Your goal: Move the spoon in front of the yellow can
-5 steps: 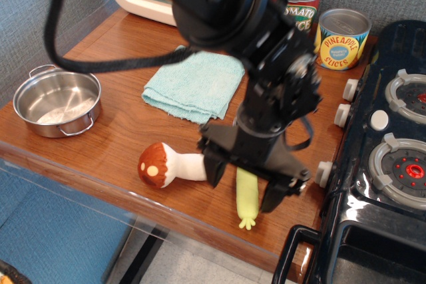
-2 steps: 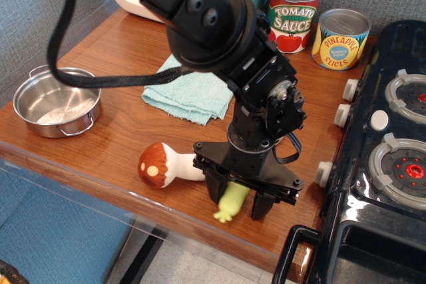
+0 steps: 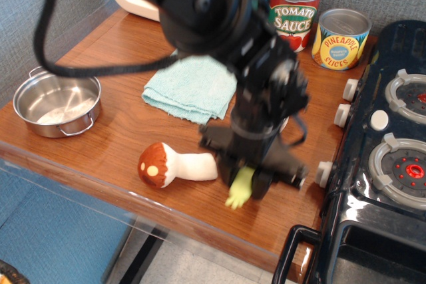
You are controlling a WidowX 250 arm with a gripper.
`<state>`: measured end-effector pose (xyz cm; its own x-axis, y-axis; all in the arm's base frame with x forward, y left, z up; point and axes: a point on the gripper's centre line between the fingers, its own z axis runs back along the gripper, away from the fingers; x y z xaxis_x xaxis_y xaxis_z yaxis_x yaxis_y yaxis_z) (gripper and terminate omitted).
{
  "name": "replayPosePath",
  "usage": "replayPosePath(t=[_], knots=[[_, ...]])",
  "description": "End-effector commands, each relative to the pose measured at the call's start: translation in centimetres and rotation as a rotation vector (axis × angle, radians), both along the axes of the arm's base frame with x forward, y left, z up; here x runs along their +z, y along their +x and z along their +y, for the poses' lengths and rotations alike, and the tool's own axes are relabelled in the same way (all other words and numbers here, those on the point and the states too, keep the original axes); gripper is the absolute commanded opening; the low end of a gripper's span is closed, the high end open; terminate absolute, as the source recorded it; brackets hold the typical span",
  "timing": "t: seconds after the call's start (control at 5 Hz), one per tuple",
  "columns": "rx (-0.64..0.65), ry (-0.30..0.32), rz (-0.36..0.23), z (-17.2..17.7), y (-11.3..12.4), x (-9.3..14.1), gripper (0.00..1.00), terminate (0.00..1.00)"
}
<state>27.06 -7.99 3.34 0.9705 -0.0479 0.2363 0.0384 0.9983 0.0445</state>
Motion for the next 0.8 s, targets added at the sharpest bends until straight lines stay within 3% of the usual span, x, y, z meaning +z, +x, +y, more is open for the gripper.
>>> replayPosePath(t=[0.0,0.2,0.4,0.6], knots=[[-0.044,-0.027,-0.141,1.1,7.8,3.7,0.0,0.0],[-0.028,-0.009,-0.092,1.8,10.4,1.5,0.0,0.0],[-0.03,0.006,-0.018,2.2,11.6,-0.8,0.0,0.0],[-0.035,0.02,0.008,2.7,12.0,-1.2,0.0,0.0]])
